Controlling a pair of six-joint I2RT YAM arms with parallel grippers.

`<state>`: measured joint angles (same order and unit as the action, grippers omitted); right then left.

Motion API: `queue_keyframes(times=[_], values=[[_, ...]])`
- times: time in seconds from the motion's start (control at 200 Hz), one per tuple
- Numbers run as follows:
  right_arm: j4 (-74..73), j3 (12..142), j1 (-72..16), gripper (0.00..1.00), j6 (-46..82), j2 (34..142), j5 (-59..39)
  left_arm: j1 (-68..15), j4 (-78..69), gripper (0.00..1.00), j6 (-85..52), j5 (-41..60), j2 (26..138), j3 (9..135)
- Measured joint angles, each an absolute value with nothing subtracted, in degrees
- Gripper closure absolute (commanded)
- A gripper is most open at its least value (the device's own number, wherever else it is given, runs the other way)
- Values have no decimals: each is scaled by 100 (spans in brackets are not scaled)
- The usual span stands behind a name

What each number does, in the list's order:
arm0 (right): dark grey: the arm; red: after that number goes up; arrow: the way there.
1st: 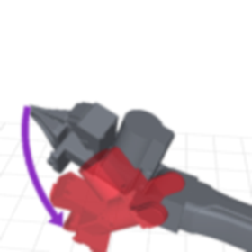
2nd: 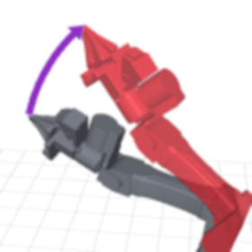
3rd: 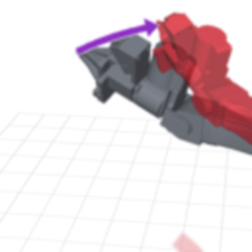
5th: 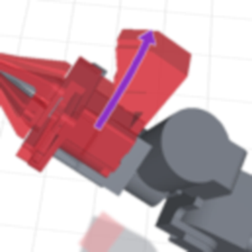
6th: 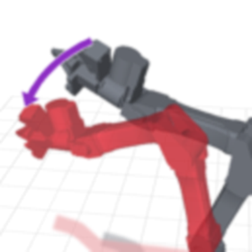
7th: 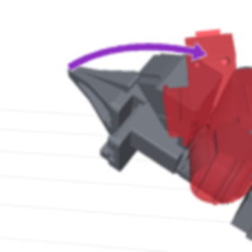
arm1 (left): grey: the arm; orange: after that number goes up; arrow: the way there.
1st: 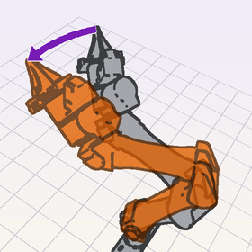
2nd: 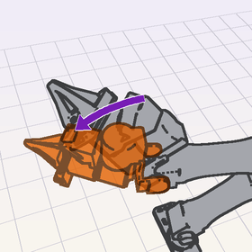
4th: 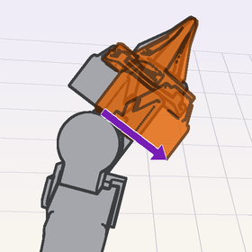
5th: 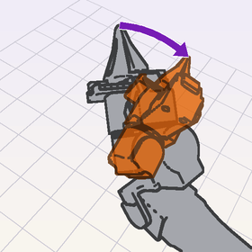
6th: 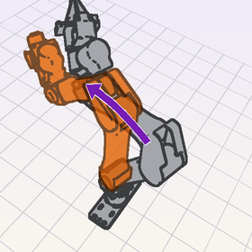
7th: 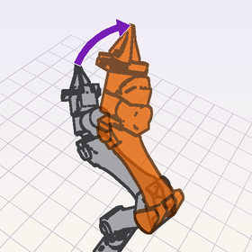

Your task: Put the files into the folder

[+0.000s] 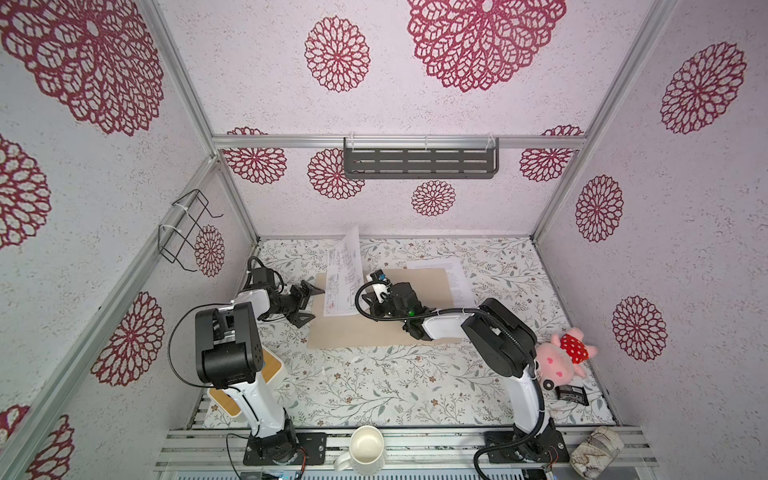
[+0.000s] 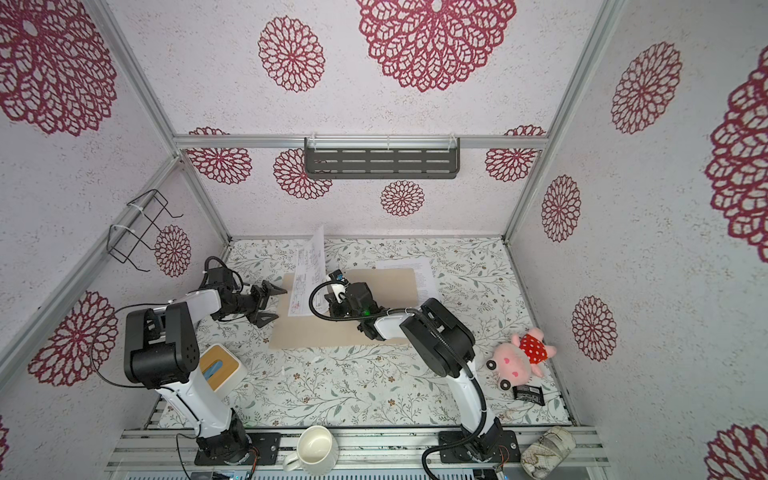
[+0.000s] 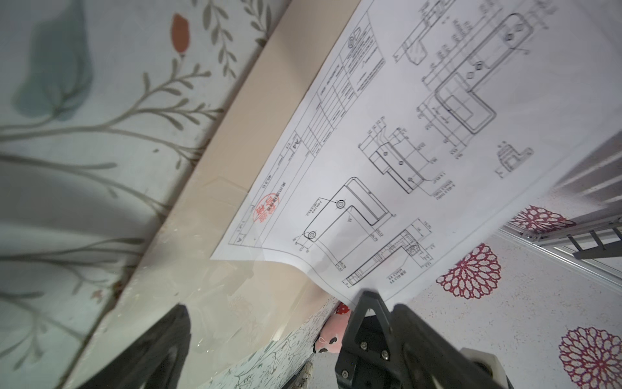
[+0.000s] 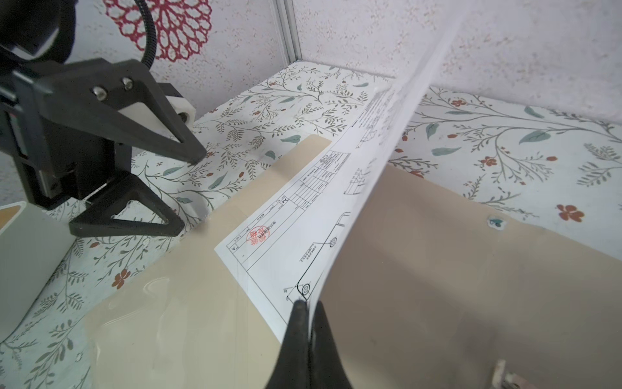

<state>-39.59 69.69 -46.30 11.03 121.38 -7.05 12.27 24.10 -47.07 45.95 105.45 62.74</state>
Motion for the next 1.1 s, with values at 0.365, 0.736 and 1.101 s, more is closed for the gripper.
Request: queue_keyframes(times=[0.365,0.736,1.101], values=[[-3708,7015,-4646,100,1470,12138,-423,744,2067,5,-4917,4624,11021,6855],[-3365,7102,-4639,100,1732,12138,-318,582,1984,5,-5013,4683,11793,7321],[-2897,7397,-4595,100,1973,12138,-320,491,1737,5,-5271,4615,11863,7380]])
